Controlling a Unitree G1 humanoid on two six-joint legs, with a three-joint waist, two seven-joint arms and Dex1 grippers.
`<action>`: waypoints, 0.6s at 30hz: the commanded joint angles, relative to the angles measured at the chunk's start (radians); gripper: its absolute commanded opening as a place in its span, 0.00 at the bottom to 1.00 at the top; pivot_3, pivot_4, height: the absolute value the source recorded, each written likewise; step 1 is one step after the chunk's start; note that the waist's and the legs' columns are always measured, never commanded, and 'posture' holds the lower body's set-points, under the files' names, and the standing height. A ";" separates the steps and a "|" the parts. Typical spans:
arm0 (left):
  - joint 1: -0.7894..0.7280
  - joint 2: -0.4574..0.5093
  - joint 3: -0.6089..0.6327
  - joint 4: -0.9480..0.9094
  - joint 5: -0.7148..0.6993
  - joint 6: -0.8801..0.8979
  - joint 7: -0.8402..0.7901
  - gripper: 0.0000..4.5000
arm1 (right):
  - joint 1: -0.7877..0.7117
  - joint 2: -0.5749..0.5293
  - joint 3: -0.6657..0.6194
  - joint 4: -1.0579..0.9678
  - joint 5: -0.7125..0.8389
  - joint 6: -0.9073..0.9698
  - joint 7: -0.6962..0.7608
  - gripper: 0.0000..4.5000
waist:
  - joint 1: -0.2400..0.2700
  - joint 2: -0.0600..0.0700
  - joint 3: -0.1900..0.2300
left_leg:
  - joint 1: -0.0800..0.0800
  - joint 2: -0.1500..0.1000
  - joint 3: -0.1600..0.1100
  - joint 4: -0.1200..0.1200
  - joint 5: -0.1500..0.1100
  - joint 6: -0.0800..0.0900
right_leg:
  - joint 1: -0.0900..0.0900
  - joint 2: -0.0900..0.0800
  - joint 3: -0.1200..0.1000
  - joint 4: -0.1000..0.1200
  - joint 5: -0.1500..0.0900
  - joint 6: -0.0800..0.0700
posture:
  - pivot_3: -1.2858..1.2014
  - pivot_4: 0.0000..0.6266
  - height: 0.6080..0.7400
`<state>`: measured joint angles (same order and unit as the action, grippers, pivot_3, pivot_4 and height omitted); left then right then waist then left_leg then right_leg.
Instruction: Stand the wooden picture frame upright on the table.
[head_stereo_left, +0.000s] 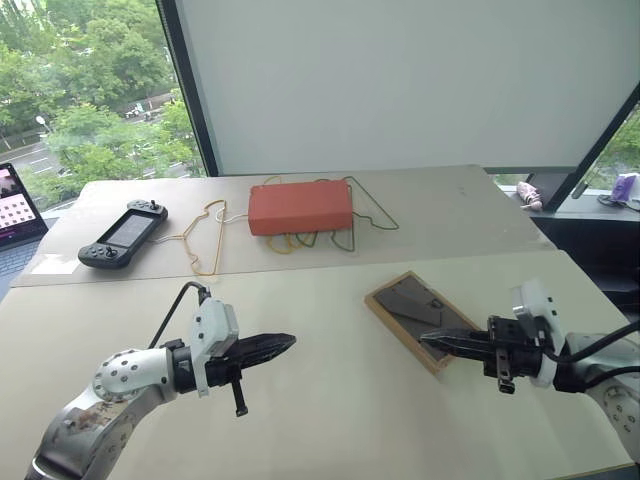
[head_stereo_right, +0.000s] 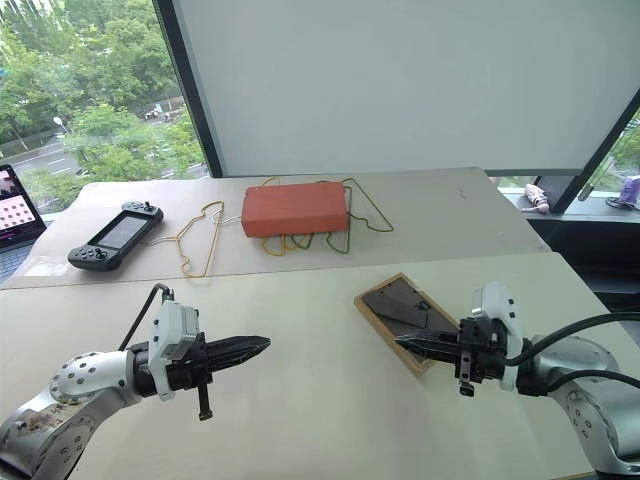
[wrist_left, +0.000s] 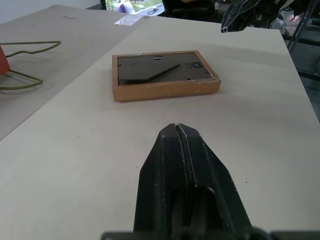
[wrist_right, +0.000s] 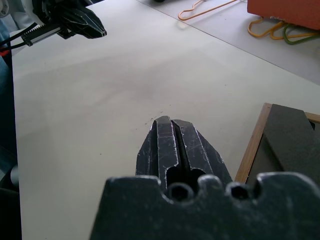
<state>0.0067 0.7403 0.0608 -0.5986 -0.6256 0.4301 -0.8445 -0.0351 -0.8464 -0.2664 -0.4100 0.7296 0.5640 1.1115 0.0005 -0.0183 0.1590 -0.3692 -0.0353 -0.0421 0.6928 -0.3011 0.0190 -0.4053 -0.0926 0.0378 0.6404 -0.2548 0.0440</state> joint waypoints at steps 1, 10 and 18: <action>-0.005 0.000 0.000 -0.021 0.020 -0.004 0.009 0.01 | -0.002 -0.008 -0.012 -0.006 -0.005 -0.031 0.011 0.00 | 0.000 0.000 0.000 | 0.000 0.000 0.000 0.000 0.000 0.000 | 0.000 0.000 0.000 0.000 0.000 0.000 | 0.52 0.24 1.00; -0.252 -0.231 -0.320 0.203 0.106 0.266 0.163 0.01 | -0.266 0.029 0.057 0.368 -0.316 0.021 -0.407 0.00 | 0.003 -0.001 0.000 | 0.000 -0.004 0.000 0.003 0.001 -0.001 | 0.001 -0.001 0.001 0.001 0.002 0.003 | 0.52 0.24 1.00; -0.458 -0.386 -0.503 0.472 0.240 0.292 0.143 0.01 | -0.410 0.005 0.156 0.601 -0.452 0.064 -0.437 0.00 | 0.001 0.000 0.000 | -0.010 -0.004 0.003 0.003 0.002 -0.003 | -0.012 -0.001 0.005 0.002 0.002 0.003 | 0.52 0.24 1.00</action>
<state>-0.4247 0.3710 -0.4041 -0.1628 -0.4255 0.7392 -0.6872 -0.4216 -0.8260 -0.1197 0.1737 0.2984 0.6174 0.6683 0.0014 -0.0187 0.1593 -0.3823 -0.0399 -0.0380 0.6969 -0.2987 0.0169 -0.4200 -0.0937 0.0431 0.6434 -0.2523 0.0473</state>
